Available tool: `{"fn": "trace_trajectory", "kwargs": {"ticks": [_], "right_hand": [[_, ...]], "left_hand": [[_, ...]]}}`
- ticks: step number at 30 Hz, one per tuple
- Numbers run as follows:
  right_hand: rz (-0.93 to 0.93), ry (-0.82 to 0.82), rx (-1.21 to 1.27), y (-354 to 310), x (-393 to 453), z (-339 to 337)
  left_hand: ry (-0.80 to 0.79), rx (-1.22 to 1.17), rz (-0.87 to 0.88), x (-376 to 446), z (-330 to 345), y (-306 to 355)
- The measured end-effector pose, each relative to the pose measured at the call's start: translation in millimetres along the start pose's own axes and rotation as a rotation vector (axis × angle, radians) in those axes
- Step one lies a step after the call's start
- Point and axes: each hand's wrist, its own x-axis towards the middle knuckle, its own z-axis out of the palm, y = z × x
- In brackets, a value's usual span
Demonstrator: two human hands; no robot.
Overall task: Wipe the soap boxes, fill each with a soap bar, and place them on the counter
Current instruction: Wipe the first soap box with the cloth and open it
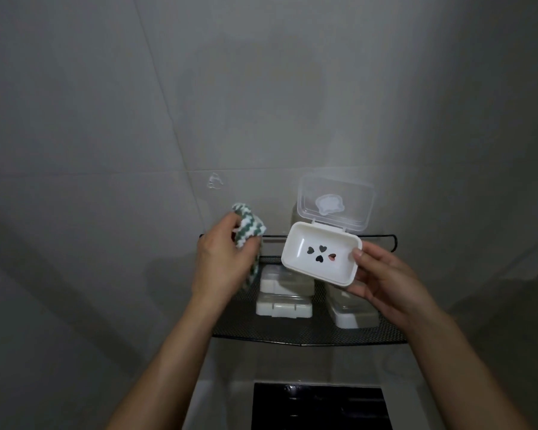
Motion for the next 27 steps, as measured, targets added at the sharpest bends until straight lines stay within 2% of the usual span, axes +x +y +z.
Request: {"fn": "trace_trajectory", "kwargs": {"ticks": [3,7,15,19,23,27], "right_hand": [[0.002,0.002,-0.02,7.9,2.8,16.3],[-0.027,-0.005,0.018,14.3,3.7,33.7],[-0.072,0.014,0.072,11.5,5.1,41.3],[-0.073,0.002,0.055,12.2,6.5,45.6],[-0.068,-0.029,0.055,11.6,7.9,47.1],[-0.07,-0.07,0.051,5.6,9.6,45.3]], "left_hand": [[0.038,0.149,0.184,-7.9,6.9,22.6],[-0.096,0.368,0.283,-21.5,24.0,33.5],[-0.159,0.584,0.289,-31.9,37.2,39.9],[-0.128,0.515,0.221,-33.6,43.1,45.5],[-0.149,0.259,0.113,-32.9,46.4,54.3],[-0.174,0.091,0.077,-29.2,39.6,65.0]]}}
